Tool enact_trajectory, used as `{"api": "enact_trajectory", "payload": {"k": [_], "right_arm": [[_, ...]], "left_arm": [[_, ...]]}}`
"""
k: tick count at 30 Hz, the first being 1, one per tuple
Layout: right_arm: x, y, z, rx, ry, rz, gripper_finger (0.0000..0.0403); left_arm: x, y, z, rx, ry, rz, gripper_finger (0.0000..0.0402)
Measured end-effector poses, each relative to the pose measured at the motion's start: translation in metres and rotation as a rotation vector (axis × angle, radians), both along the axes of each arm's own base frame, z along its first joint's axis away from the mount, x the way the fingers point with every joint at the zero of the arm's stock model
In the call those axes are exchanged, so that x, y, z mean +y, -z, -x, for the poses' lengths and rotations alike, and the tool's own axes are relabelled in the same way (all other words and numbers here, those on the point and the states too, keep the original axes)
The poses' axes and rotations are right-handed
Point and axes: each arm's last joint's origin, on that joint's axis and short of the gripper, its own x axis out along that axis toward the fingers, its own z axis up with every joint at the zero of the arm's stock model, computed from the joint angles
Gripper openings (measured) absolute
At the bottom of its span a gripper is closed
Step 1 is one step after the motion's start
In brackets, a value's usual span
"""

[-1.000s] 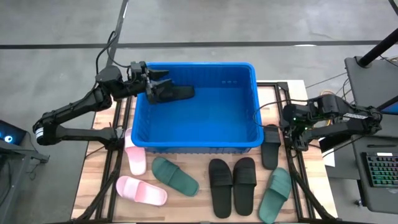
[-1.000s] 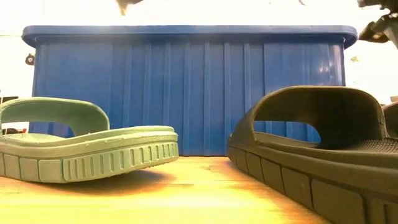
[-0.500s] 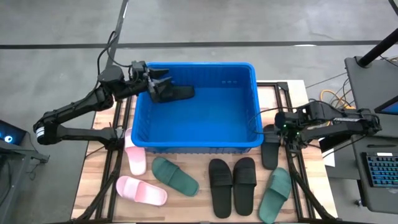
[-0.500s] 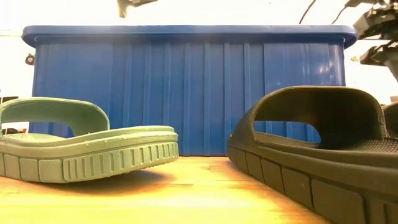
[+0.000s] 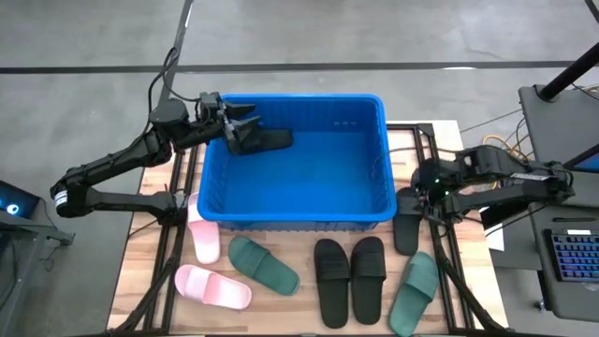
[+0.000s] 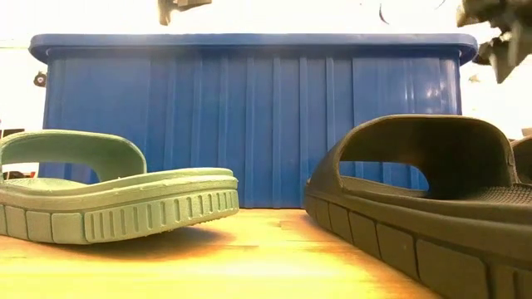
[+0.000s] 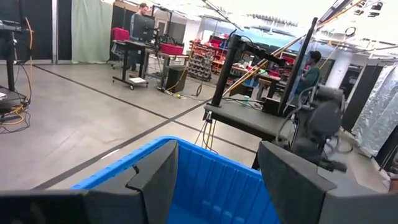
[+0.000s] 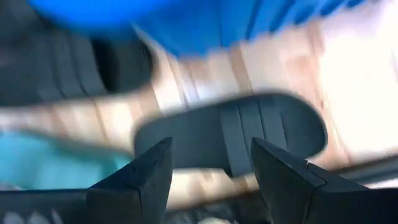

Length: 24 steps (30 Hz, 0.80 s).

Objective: Pick and place slides into bin
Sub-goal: Put the black slide into the blue container

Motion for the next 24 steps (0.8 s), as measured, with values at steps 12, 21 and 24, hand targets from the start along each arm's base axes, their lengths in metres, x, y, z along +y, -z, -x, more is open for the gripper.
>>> {"api": "enact_trajectory", "payload": {"k": [12,21,24], "right_arm": [[-0.018,-0.088,-0.015,-0.494,0.191,0.011,0.0176],[-0.066,-0.104,-0.036,-0.483,0.104,-0.076,0.0167],[-0.084,-0.104,-0.027,-0.381,0.129,-0.037,0.0167]], "left_arm": [[0.001,0.002,-0.003,0.011,0.001,0.005,0.0209],[0.001,0.002,-0.003,0.012,0.003,0.005,0.0209],[0.001,0.002,-0.003,0.011,0.004,0.005,0.0209]]}}
